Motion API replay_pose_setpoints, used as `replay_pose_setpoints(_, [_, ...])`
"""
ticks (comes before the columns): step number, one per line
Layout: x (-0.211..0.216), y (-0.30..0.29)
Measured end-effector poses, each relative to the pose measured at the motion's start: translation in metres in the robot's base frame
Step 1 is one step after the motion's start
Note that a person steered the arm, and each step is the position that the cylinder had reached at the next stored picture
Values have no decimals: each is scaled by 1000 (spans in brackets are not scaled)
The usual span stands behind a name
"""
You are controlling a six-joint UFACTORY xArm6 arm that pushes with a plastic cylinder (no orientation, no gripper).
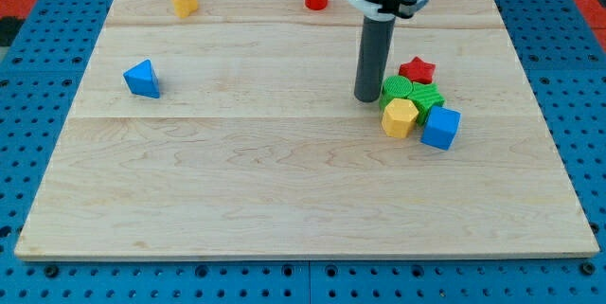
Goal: Slide blue triangle towards the center
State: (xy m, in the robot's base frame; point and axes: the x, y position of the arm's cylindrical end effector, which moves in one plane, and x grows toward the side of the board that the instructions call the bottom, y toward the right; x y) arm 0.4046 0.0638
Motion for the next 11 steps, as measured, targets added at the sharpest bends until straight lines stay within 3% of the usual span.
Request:
replay_pose_setpoints(2, [-5,-169])
replay_pose_setpoints(4, [18,-286])
replay_pose_setpoints(5, [-15,-343])
replay_pose_setpoints(11, [-18,-328])
